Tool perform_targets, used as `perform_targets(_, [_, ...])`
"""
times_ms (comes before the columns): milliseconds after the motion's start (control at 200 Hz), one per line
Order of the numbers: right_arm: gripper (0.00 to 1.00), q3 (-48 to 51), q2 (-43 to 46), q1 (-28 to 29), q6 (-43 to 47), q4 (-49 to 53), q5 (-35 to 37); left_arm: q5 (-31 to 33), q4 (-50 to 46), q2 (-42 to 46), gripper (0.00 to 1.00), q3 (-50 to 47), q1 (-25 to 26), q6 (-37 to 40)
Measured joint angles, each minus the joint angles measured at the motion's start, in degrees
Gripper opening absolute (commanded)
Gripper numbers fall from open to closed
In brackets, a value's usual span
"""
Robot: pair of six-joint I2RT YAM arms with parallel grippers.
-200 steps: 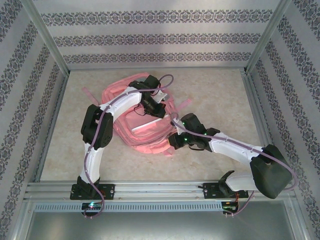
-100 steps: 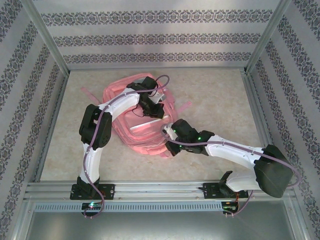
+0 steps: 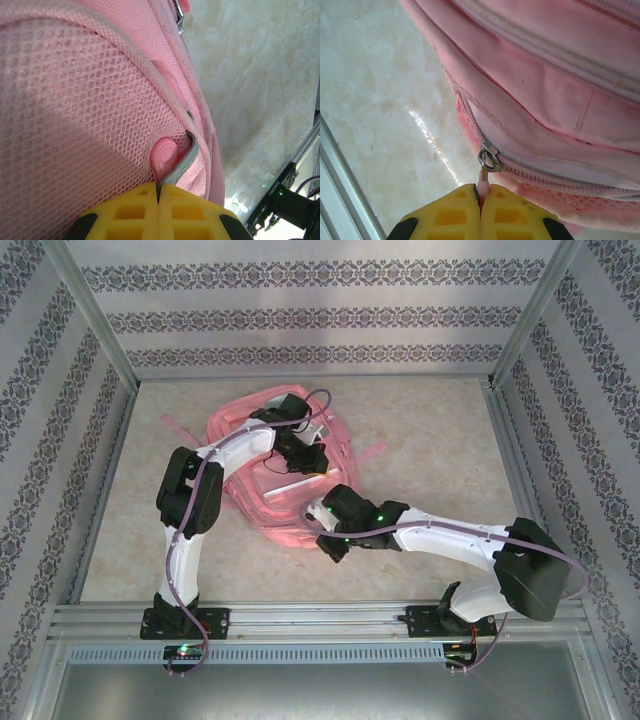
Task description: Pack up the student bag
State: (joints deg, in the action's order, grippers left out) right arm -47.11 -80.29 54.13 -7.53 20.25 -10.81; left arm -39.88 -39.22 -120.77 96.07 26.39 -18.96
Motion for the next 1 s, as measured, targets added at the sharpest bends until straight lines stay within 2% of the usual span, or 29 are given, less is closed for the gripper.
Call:
perform_targets(200, [0.00, -0.61, 0.79, -3.96, -1.53, 2.12, -0.52, 1.66, 2.60, 3.23, 0.00, -2.75, -0.17, 0.79])
perform_targets(365, [0.00, -0.24, 2.78, -5.68, -1.95, 3.52, -1.27, 7.52, 2.69, 7.50, 0.47, -3.67, -0.57, 1.55])
perform_targets(460, [0.00, -0.13, 2.78, -6.03, -3.23, 3.56, -2.36, 11.41, 3.15, 14.93, 0.54, -8.74, -1.66, -0.59])
perform_targets(545, [0.00, 0.09, 2.78, -6.03, -4.63, 3.08, -3.34, 13.68, 4.50, 25.62, 0.58, -16.13, -2.54, -4.63])
perform_targets(640, [0.00, 0.52, 2.78, -6.03, -5.86, 2.38, -3.78, 15.67, 10.40, 41.00, 0.73, -28.44, -2.89, -13.22])
perform_targets(729, [0.00, 0.79, 2.78, -6.03, -6.58, 1.95, -3.87, 18.49, 15.52, 58.03, 0.74, -42.75, -2.84, -26.71])
perform_targets(799, [0.00, 0.90, 2.78, -6.03, -7.28, 1.36, -3.87, 20.72, 17.42, 66.82, 0.74, -51.45, -2.67, -36.96])
perform_targets(899, [0.00, 1.25, 2.78, -6.03, -7.80, 0.46, -3.87, 24.20, 19.10, 72.24, 0.74, -59.80, -0.83, -49.13])
perform_targets(999, [0.00, 1.55, 2.78, -6.03, -8.52, -0.20, -3.89, 27.36, 19.21, 71.67, 0.73, -62.77, 3.02, -57.66])
